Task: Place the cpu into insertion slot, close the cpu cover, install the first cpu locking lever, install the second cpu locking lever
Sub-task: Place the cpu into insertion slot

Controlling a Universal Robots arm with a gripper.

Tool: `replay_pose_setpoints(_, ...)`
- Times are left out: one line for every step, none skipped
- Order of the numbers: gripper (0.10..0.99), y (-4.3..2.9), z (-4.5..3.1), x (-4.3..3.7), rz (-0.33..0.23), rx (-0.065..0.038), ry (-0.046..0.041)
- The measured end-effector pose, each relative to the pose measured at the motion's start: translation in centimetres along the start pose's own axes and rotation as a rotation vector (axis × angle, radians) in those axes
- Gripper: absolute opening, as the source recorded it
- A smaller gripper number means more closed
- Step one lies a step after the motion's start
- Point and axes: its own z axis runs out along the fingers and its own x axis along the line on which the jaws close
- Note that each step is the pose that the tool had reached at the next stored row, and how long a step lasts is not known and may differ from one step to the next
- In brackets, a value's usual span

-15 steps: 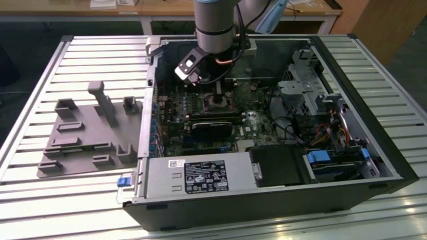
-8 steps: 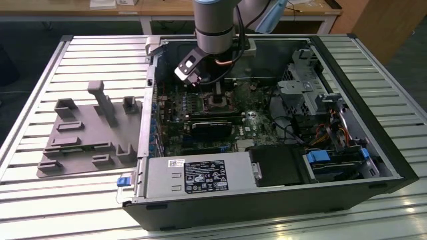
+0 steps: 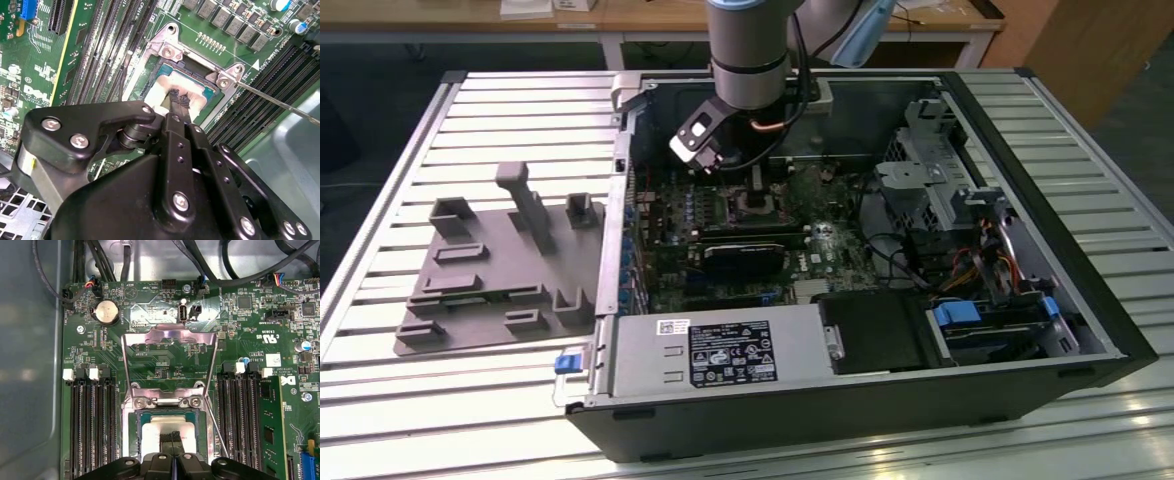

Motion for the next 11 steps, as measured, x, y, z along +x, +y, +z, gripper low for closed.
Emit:
replay_pose_setpoints(0.102,0.00,0.00,0.00,0.000,0.000,0.0000)
replay_pose_setpoints(0.102,0.00,0.01,0.00,0.000,0.000,0.0001)
replay_pose_setpoints(0.102,0.00,0.02,0.01,0.000,0.000,0.0002)
replay_pose_setpoints(0.102,0.00,0.02,0.01,0.000,0.000,0.0004)
replay_pose_setpoints(0.102,0.00,0.02,0.01,0.000,0.000,0.0005)
replay_pose_setpoints(0.102,0.00,0.02,0.01,0.000,0.000,0.0005)
replay_pose_setpoints(0.102,0.00,0.02,0.01,0.000,0.000,0.0005)
replay_pose_setpoints(0.102,0.00,0.01,0.01,0.000,0.000,0.0006)
replay_pose_setpoints(0.102,0.01,-0.02,0.01,0.001,-0.001,0.0008)
replay_pose_setpoints(0.102,0.02,-0.06,0.02,0.001,-0.001,0.0009)
replay_pose_setpoints(0.102,0.03,-0.13,0.04,0.001,-0.001,0.0005)
